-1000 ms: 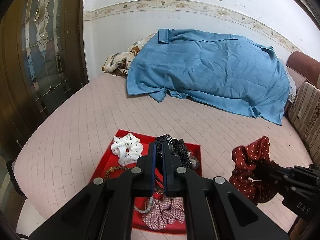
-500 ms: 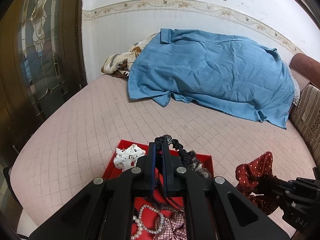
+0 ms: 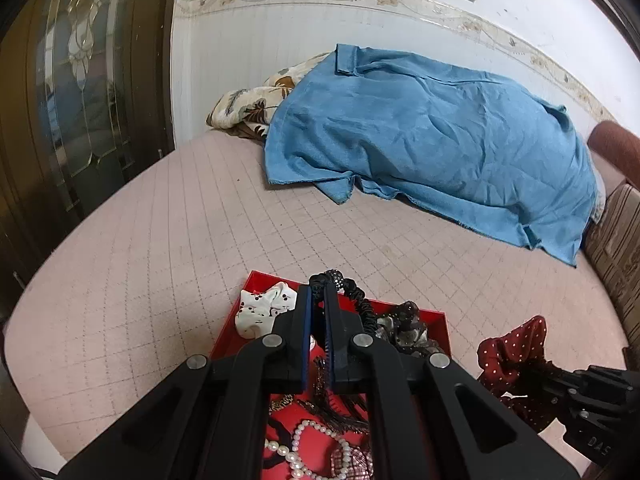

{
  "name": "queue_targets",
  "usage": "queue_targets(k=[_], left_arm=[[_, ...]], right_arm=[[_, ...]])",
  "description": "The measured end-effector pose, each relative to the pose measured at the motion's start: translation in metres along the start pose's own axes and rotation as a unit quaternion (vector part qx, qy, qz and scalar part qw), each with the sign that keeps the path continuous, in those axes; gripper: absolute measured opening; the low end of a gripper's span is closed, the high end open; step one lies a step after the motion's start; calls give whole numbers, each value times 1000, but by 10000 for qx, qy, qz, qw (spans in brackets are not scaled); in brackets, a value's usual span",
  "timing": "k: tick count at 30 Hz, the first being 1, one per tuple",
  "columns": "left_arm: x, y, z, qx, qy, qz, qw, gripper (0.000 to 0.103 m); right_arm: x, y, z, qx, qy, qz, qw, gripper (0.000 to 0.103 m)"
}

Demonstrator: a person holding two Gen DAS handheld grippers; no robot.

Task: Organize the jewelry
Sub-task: 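Lower the hair tie and scrunchie into the red tray and open both grippers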

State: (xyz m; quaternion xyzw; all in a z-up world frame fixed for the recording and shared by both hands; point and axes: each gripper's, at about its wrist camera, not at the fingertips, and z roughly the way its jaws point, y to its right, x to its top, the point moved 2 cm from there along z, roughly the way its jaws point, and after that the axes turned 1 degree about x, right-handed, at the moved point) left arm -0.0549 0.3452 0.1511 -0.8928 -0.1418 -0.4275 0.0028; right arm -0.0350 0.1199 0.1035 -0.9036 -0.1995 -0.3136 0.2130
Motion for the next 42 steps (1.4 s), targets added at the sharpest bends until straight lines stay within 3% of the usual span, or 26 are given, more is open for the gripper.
queue_targets(k=[10, 20, 42], left_arm=[[-3, -32, 9, -310, -66, -339, 9989, 5], [-8, -32, 23, -523, -228, -427, 9975, 6], [-11, -26, 67, -194, -621, -285, 9975, 5]], right_arm=[[5, -7, 13, 49, -73, -26, 10000, 14], [9, -14, 28, 102, -139, -89, 9998, 15], [21, -22, 66, 74, -255, -40, 9996, 15]])
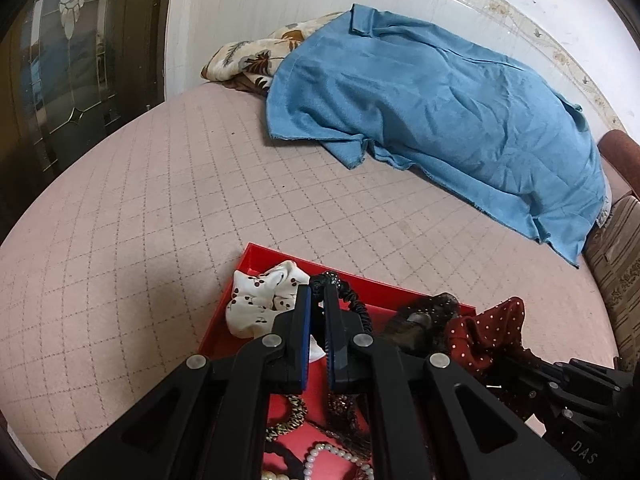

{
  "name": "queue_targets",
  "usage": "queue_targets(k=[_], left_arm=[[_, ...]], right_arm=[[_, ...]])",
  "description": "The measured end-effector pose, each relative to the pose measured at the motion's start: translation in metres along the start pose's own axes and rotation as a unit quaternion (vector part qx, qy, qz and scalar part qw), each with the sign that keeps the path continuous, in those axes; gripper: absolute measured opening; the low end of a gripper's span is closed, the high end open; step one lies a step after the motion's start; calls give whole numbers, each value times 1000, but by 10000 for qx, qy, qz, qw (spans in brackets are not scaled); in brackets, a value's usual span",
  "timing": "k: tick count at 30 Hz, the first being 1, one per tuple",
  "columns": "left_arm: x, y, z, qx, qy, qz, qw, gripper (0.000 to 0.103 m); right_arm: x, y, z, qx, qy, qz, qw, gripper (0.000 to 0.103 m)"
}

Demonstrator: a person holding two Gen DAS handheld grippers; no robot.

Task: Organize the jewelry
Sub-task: 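Lower the hair tie and scrunchie into the red tray and open both grippers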

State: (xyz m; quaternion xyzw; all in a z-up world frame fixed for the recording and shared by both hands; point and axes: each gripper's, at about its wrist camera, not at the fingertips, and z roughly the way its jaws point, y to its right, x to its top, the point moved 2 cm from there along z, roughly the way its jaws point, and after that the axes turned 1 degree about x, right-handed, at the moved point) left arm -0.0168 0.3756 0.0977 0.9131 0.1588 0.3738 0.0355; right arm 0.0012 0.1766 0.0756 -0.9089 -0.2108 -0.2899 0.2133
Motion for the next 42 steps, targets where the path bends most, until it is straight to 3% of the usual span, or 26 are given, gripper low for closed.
queue_targets(k=[27, 42], left_arm=[[-4, 2, 13, 219, -225, 182, 9993, 5], [-14, 3, 36, 424, -782, 312, 9955, 5]], right_arm=[[-13, -1, 11, -87, -184, 2, 9998, 17], [-16, 3, 23, -179, -327, 19, 9993, 17]])
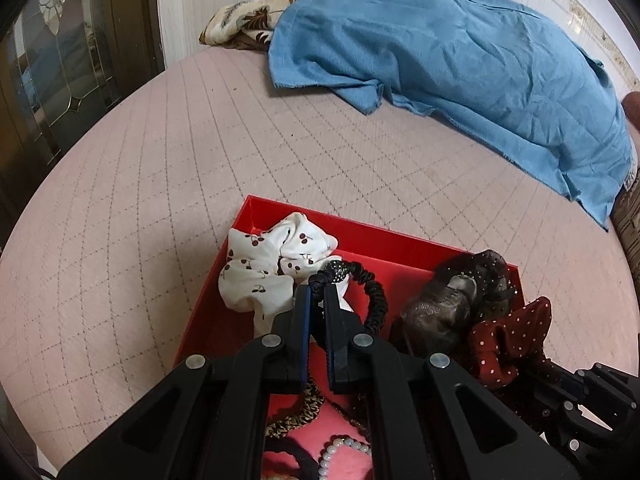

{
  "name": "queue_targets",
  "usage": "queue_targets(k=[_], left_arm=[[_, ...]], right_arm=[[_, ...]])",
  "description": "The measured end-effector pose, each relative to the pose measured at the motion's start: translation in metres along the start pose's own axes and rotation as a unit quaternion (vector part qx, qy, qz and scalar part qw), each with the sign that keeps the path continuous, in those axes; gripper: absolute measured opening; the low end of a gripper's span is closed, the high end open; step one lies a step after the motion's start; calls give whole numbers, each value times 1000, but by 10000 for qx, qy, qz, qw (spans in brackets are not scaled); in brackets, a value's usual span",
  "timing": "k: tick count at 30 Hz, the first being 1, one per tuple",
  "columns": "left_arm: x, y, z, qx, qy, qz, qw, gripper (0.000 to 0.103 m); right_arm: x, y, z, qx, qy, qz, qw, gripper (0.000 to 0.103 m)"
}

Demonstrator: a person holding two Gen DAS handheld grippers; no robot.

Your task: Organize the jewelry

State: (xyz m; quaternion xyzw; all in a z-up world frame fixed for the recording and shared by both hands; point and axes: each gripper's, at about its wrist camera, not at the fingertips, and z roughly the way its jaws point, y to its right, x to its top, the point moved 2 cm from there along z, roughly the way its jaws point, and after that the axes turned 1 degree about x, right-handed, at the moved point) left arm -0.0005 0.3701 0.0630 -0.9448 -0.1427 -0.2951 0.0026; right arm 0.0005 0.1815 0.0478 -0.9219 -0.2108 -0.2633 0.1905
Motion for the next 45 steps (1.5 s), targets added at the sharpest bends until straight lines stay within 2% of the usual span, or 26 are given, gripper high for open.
queue_targets(k=[10, 12, 15, 17, 23, 27, 29, 32, 36, 38, 42, 45], left_arm=[[1, -1, 1, 7, -8, -4, 10000, 7], [2, -1, 1, 16, -7, -14, 10000, 11], [2, -2, -1, -13, 32, -49, 10000, 25], [2, -2, -4, -14, 105, -78, 9999, 37], [4, -4, -9, -28, 190, -146, 9997, 41], [3, -7, -14, -26, 291, -203, 9994, 46], [3, -9, -19, 8, 374, -237, 9990, 53], [3, -12, -26, 73, 539, -283, 9981, 63], [0, -16, -38, 283, 753, -283, 9964, 67], [-2, -17, -45, 509, 918, -282, 9941, 74], [-7, -16, -66, 1056, 1373, -297, 9844, 88], [-15, -12, -81, 1442, 1649, -269, 9753, 90]], right_arm=[[-2, 4, 6, -20, -39, 14, 10000, 17], [-2, 3, 7, -25, -41, 1, 10000, 17], [-3, 4, 7, -27, -45, 0, 10000, 18], [-3, 4, 8, -17, -48, 14, 10000, 25], [-4, 3, 4, 24, 46, 33, 10000, 48], [-4, 1, -4, 67, 148, 8, 9999, 55], [-4, 0, -9, 106, 192, 19, 9998, 59], [-6, -1, -16, 163, 242, 47, 9996, 60], [-9, -3, -26, 220, 282, 29, 9994, 61], [-12, -4, -32, 225, 313, 13, 9993, 62], [-20, -4, -46, 209, 393, -17, 9990, 64], [-26, -1, -57, 201, 457, 28, 9987, 65]])
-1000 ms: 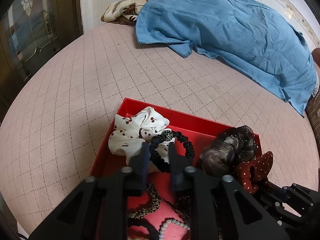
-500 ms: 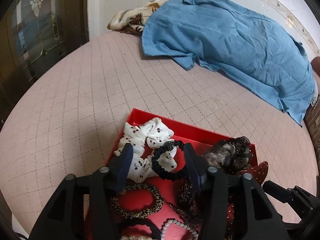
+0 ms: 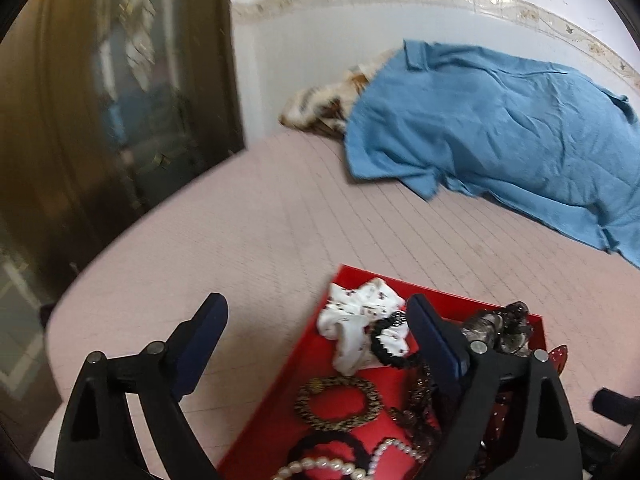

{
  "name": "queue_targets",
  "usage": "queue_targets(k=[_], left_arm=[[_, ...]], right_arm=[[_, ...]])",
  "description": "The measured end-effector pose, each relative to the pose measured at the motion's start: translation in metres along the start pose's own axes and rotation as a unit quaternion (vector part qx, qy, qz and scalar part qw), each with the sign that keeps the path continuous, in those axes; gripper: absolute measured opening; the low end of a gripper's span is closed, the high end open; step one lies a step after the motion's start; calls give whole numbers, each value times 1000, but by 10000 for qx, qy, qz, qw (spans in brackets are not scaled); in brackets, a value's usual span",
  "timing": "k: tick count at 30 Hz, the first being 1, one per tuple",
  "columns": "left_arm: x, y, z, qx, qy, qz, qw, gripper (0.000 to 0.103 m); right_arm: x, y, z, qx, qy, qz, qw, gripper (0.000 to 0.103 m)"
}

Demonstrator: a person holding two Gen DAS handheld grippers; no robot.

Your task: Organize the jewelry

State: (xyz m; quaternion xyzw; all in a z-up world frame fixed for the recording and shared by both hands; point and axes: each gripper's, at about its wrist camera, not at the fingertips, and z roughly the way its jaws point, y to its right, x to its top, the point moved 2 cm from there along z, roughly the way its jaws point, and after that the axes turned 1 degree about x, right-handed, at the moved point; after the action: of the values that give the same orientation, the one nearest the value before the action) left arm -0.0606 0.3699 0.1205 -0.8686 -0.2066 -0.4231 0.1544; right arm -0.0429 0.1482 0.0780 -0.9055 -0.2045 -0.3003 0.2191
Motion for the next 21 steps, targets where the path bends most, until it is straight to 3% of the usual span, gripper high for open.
queue_targets(k=[5, 9, 15, 21], left_arm=[[-5, 3, -42, 591, 544, 235, 9965, 95], [-15, -3, -86, 834, 838, 27, 9930, 98], [-27, -14, -128, 644, 748, -398, 9943, 101], [-35, -16, -154, 411, 537, -424, 9968, 101]], right_arm=[[-10, 7, -22, -98, 158, 35, 9998, 67], [-20, 14, -35, -205, 231, -3, 9995, 69], [-37, 24, -57, -318, 380, -18, 9988, 69], [-52, 21, -77, -368, 553, -158, 9977, 69]])
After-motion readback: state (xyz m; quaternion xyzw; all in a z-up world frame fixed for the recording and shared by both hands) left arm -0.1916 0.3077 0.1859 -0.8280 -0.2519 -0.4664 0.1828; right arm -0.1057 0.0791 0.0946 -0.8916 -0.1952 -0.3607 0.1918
